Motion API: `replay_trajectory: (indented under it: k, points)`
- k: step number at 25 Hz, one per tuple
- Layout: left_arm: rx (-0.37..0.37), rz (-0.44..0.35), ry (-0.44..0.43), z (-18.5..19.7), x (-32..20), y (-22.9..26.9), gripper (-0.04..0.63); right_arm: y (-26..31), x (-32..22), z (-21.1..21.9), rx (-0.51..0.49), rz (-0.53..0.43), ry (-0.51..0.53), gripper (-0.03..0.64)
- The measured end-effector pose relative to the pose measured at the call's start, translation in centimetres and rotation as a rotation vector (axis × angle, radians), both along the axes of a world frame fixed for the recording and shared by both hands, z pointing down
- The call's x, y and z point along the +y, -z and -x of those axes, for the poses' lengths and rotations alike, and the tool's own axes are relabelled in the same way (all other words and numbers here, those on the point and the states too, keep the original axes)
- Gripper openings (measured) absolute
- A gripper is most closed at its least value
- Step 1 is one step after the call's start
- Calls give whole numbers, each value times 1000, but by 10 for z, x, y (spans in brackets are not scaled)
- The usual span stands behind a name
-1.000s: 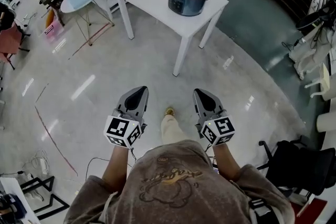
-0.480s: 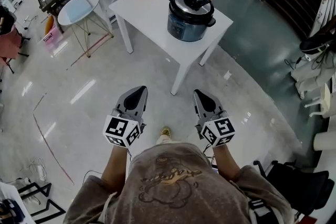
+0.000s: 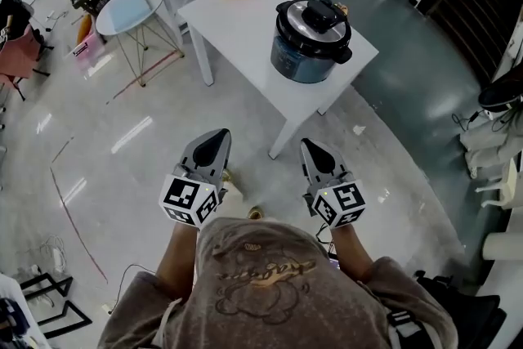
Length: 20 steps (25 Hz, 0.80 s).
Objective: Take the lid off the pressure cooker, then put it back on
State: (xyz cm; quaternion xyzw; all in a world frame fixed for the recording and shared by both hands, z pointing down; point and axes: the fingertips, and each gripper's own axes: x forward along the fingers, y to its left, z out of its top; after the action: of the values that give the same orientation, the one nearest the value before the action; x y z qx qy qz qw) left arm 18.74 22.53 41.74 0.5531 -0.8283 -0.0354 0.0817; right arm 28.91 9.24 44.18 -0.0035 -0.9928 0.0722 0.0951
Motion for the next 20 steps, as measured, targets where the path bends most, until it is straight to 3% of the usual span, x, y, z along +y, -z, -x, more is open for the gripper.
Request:
replay_trajectory:
  k: [8,20]
  points:
    - [1,-12,-13,64,-33,-1,3,0,-22,65,3,-16,26,-5]
    - [0,-11,-114,207,-101,11,3,14,-71,195,-4,-16,-44,-5]
